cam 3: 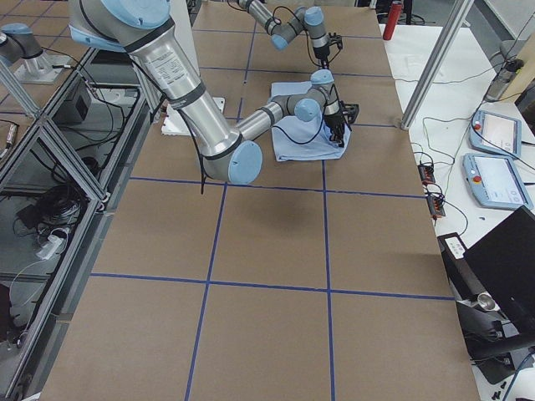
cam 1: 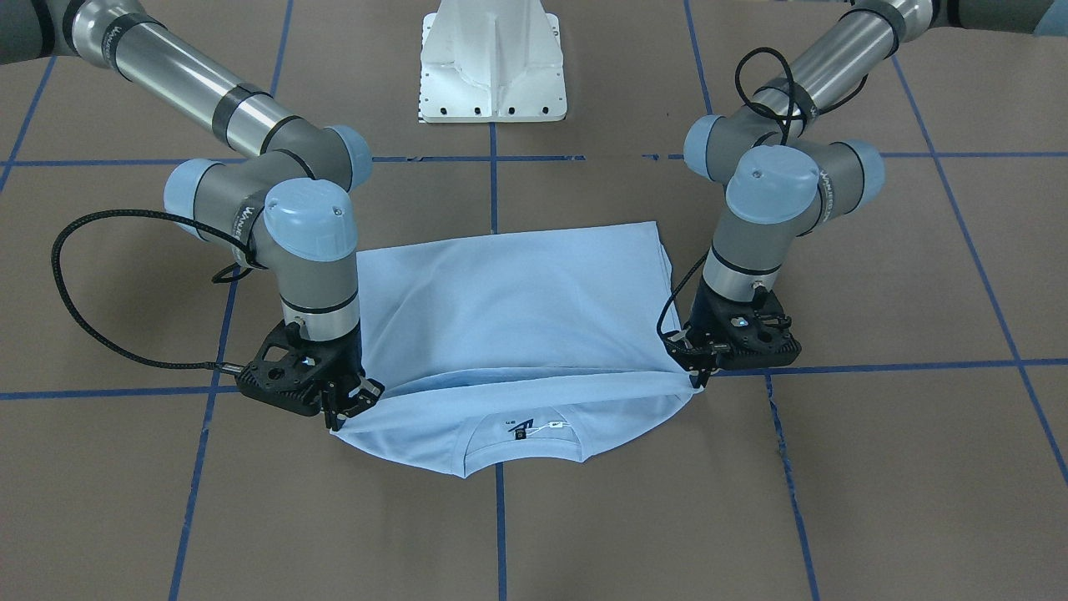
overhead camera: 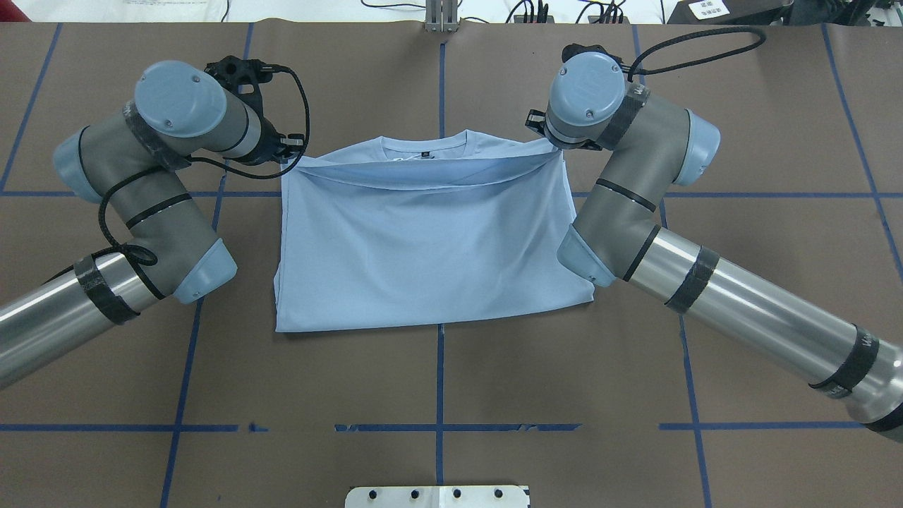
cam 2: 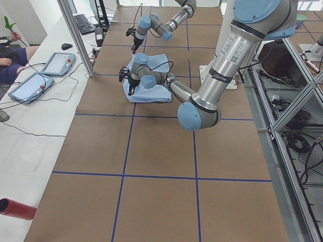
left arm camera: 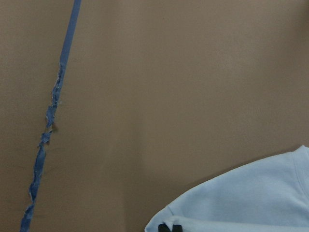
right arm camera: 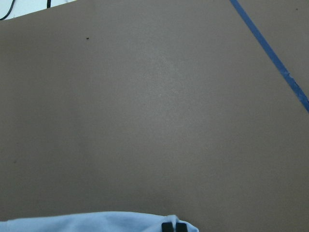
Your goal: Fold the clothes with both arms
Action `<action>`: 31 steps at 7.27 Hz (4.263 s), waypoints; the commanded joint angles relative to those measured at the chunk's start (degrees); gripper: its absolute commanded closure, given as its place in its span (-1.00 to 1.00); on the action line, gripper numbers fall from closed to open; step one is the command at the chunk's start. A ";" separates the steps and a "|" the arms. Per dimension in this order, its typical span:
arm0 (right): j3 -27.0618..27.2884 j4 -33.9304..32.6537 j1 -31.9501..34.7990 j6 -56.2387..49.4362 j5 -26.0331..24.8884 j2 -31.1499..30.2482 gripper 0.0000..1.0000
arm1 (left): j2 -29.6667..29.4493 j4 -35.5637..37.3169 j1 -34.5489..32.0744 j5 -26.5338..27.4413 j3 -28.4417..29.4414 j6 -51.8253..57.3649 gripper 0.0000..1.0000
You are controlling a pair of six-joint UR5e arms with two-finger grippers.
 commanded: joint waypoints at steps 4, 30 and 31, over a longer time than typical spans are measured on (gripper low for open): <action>1.99 1.20 0.66 -8.67 1.56 -0.11 -1.00 | 3.45 -4.04 0.38 -0.59 -4.70 6.07 -1.00; 3.85 12.55 5.24 -16.80 11.06 -7.06 -1.00 | 22.46 -6.86 10.53 8.98 -18.31 -2.05 1.00; 3.85 12.55 5.24 -16.71 11.06 -6.97 -1.00 | 18.97 -6.95 5.61 8.90 -13.83 3.21 1.00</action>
